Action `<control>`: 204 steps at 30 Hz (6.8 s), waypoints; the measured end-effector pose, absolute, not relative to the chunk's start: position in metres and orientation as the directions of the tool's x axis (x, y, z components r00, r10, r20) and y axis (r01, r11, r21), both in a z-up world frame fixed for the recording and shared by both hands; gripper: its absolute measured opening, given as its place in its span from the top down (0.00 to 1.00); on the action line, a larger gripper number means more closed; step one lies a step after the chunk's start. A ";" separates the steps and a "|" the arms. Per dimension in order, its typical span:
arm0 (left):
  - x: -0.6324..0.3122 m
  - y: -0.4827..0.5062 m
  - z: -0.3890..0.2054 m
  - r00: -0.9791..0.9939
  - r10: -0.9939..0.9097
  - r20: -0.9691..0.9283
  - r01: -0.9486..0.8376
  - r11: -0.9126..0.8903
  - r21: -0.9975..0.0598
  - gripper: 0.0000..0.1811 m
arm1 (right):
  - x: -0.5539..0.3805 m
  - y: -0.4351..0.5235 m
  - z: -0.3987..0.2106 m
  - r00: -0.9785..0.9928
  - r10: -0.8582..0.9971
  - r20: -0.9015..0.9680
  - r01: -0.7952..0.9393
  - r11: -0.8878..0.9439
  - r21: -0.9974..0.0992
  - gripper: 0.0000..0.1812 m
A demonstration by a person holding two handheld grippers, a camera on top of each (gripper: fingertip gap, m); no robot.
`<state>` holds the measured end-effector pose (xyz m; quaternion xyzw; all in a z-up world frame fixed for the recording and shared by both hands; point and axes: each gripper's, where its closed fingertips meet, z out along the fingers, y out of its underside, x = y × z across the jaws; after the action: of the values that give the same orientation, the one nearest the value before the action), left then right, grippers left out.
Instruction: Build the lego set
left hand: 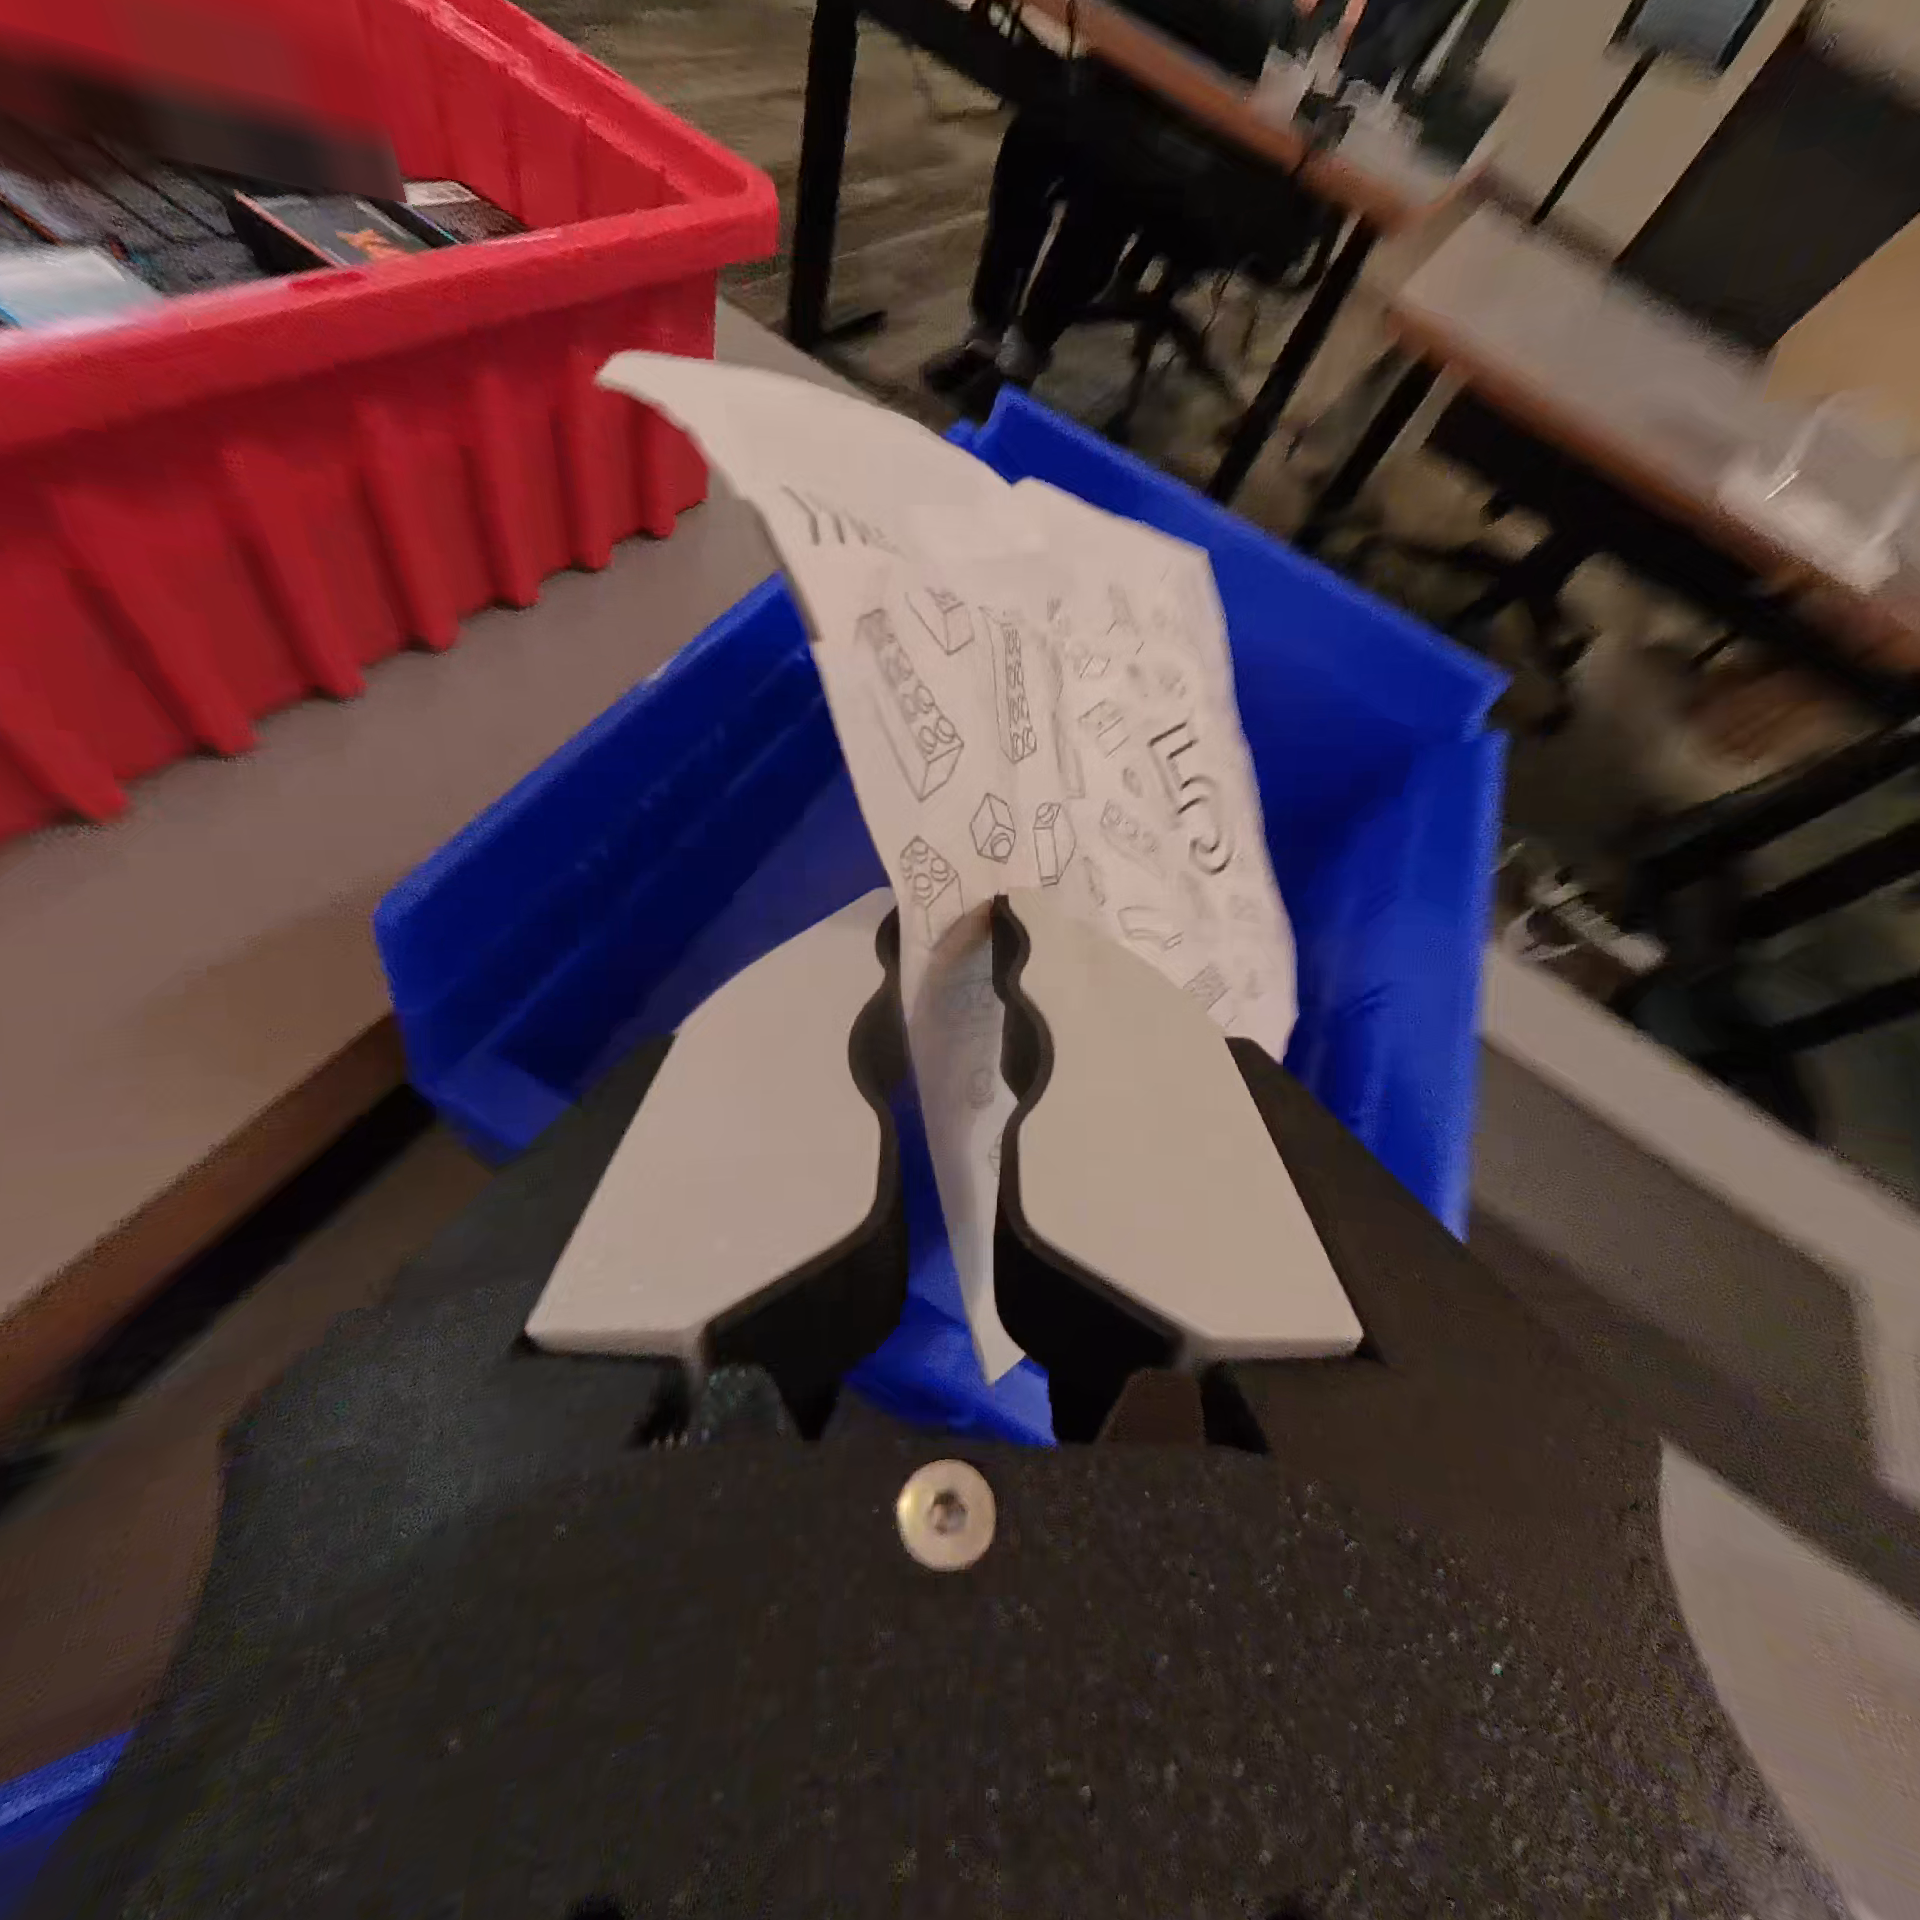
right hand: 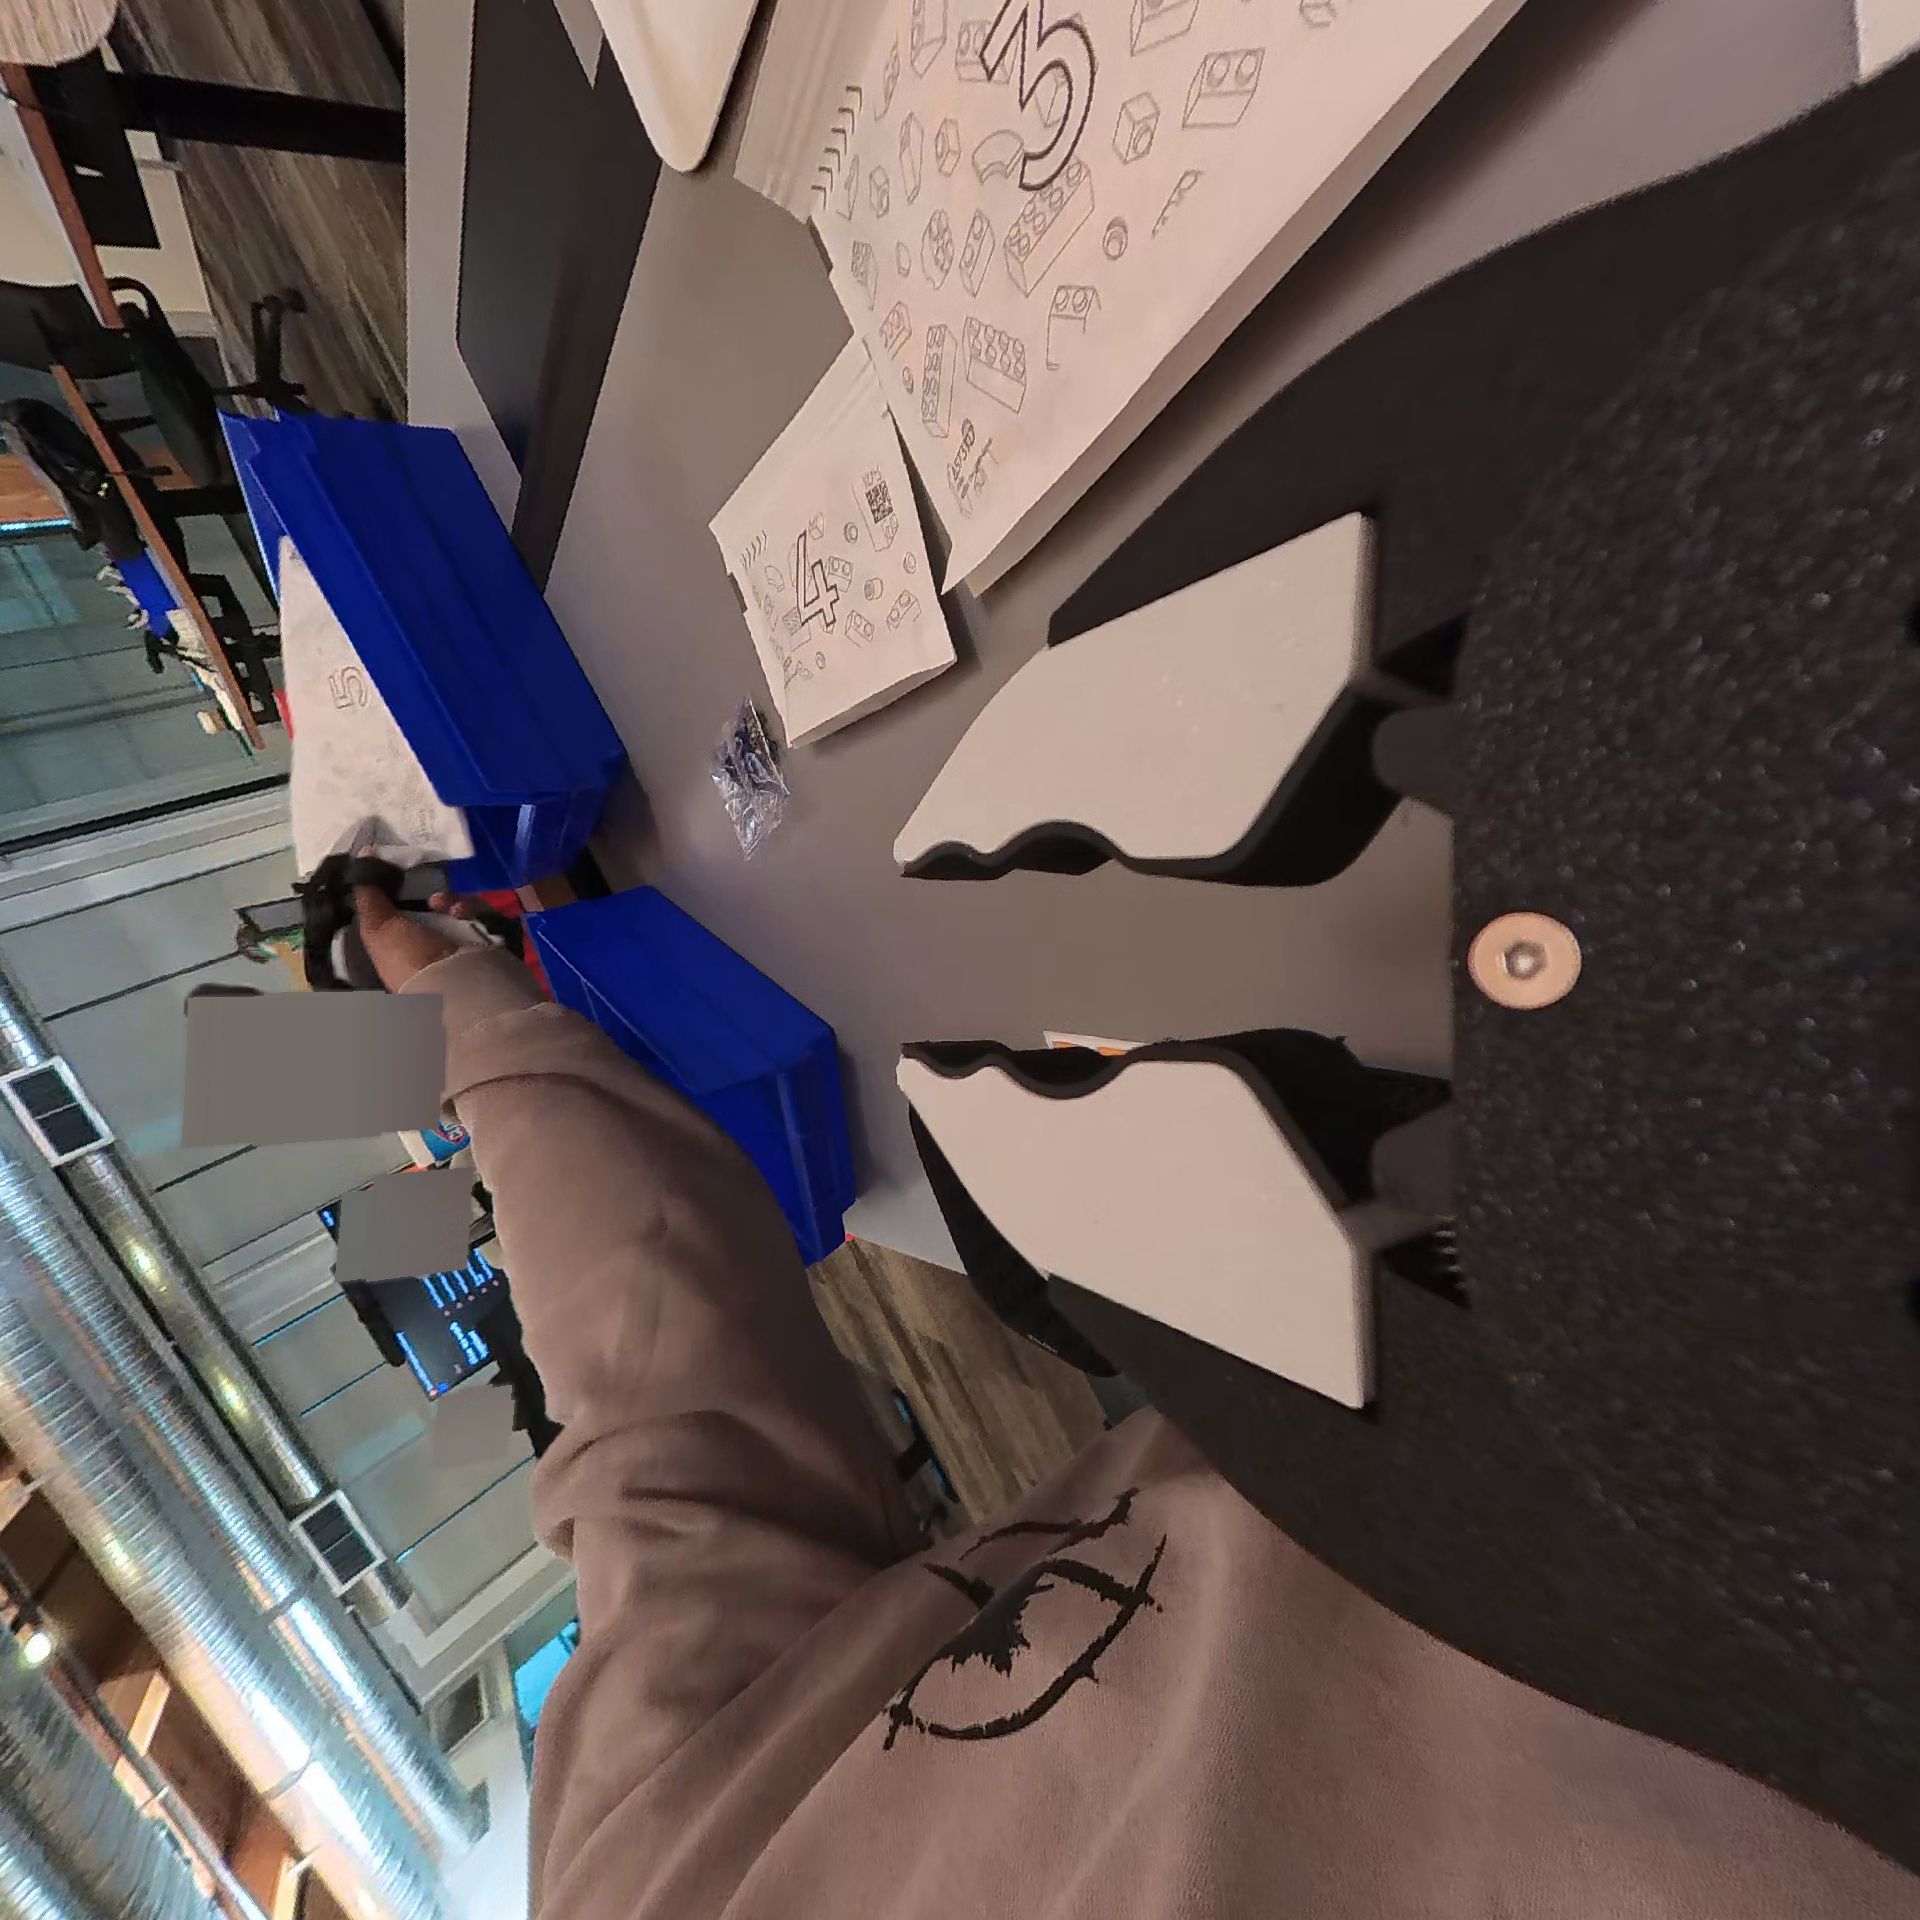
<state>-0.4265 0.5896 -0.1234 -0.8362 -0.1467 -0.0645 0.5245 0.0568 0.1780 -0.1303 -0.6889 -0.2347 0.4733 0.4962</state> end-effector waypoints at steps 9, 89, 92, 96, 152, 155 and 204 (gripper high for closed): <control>-0.424 0.578 -0.185 0.995 0.098 0.011 0.080 -0.743 -0.665 0.90 | 0.055 0.176 -0.135 0.439 0.803 -0.404 -0.110 -0.398 -0.911 0.84; -0.063 0.366 -0.266 0.419 -0.745 0.519 -0.646 -0.647 -0.405 1.00 | 0.102 0.125 -0.137 0.554 0.761 -0.338 -0.154 -0.305 -0.940 0.82; -0.061 0.366 -0.246 0.395 -0.802 0.447 -0.639 -0.590 -0.494 1.00 | 0.105 0.125 -0.136 0.557 0.756 -0.344 -0.167 -0.304 -0.938 0.83; -0.067 0.368 -0.194 0.367 -0.872 0.325 -0.588 -0.488 -0.646 1.00 | 0.106 0.125 -0.137 0.558 0.755 -0.344 -0.167 -0.305 -0.938 0.83; -0.392 0.567 -0.180 0.777 -0.440 -0.450 -0.627 -0.609 -0.487 0.75 | 0.087 0.132 -0.165 0.551 0.747 -0.373 -0.091 -0.391 -0.916 0.83; -0.395 0.576 -0.197 0.706 -0.484 -0.518 -0.693 -0.622 -0.363 0.82 | 0.088 0.134 -0.165 0.559 0.738 -0.379 -0.097 -0.395 -0.913 0.83; 0.067 0.285 -0.268 0.028 -0.875 -0.484 -0.845 0.237 -0.479 0.95 | 0.212 0.127 -0.177 0.992 0.123 -0.042 -0.007 -0.268 -0.963 0.82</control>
<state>0.0670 0.2852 -0.2682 -0.6171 0.6967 -0.0205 0.3652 0.2123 0.1272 -0.1771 -0.7945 -0.0362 0.0538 0.6038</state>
